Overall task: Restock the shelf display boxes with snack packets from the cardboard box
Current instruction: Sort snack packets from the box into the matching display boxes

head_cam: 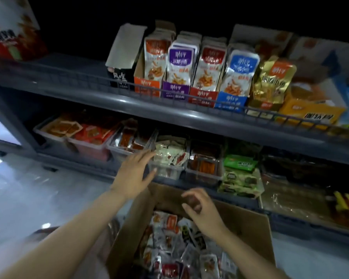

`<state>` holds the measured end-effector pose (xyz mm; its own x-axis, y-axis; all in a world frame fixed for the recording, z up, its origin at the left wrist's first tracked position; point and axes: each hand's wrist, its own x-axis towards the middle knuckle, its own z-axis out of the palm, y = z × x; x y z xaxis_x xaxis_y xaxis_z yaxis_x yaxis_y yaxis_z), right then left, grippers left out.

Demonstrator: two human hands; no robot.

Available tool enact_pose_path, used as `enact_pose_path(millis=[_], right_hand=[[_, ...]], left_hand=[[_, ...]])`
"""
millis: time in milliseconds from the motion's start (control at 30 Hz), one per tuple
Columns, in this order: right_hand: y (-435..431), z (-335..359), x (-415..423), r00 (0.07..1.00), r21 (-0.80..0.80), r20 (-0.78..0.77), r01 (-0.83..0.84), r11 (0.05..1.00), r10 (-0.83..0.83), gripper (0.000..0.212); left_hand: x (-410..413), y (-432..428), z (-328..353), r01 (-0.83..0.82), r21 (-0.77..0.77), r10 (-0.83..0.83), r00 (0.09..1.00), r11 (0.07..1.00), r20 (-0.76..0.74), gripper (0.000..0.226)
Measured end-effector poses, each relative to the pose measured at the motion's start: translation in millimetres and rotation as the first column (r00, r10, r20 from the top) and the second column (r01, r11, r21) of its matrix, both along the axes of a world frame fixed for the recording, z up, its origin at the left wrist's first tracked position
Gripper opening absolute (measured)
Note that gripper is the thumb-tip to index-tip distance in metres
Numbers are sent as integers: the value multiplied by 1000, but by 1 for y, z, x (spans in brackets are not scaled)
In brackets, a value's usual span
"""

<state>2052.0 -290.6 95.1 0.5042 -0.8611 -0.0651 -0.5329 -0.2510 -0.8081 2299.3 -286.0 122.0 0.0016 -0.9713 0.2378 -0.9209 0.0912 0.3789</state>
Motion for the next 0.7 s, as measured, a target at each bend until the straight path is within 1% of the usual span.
enact_pose_path(millis=[33,67,100,167,267,333,367,400,467,500,567,600,633,667,700], right_hand=[[2,-25,-7,998,77,-66,4,997,1,14],[3,-48,-13,990,136,-138,4,991,15,17],[3,-72,-18,978,184,-207,5,983,34,27],[4,-112,-24,954,302,-296,55,952,38,50],[11,-147,-25,959,495,-285,138,858,10,81],[13,-163,-19,972,584,-237,137,800,7,112],[14,-172,-13,978,629,-208,130,766,6,122],[15,-178,-6,982,670,-187,115,733,17,122],[16,-197,10,990,749,-140,91,656,23,110],[16,-207,19,989,769,-145,100,631,19,104],[17,-226,32,976,753,-214,137,644,42,92],[19,-231,36,969,740,-240,149,656,50,78],[22,-234,39,967,729,-248,150,668,55,57],[26,-235,42,964,725,-261,156,670,58,41],[30,-240,44,953,713,-297,177,679,63,38]], left_hand=[[0,9,-18,-64,135,67,998,989,-18,79],[-2,18,-33,-119,251,128,991,961,-22,91],[-4,27,-47,-157,340,172,985,927,-16,98],[-9,41,-69,-199,439,236,971,876,-31,99],[-12,56,-91,-241,517,327,942,822,-80,98],[-10,65,-102,-247,576,366,925,779,-98,96],[-9,69,-106,-241,598,371,923,765,-102,94],[-8,72,-111,-233,611,371,922,757,-108,93],[-6,77,-118,-233,608,379,918,759,-121,90],[-6,77,-121,-239,602,386,914,762,-126,87],[-8,78,-127,-256,577,399,907,775,-134,84],[-8,78,-129,-261,564,403,905,783,-140,83],[-8,78,-130,-263,559,408,900,786,-150,81],[-8,78,-131,-263,552,412,896,792,-164,80],[-8,78,-131,-261,549,415,892,794,-178,80]])
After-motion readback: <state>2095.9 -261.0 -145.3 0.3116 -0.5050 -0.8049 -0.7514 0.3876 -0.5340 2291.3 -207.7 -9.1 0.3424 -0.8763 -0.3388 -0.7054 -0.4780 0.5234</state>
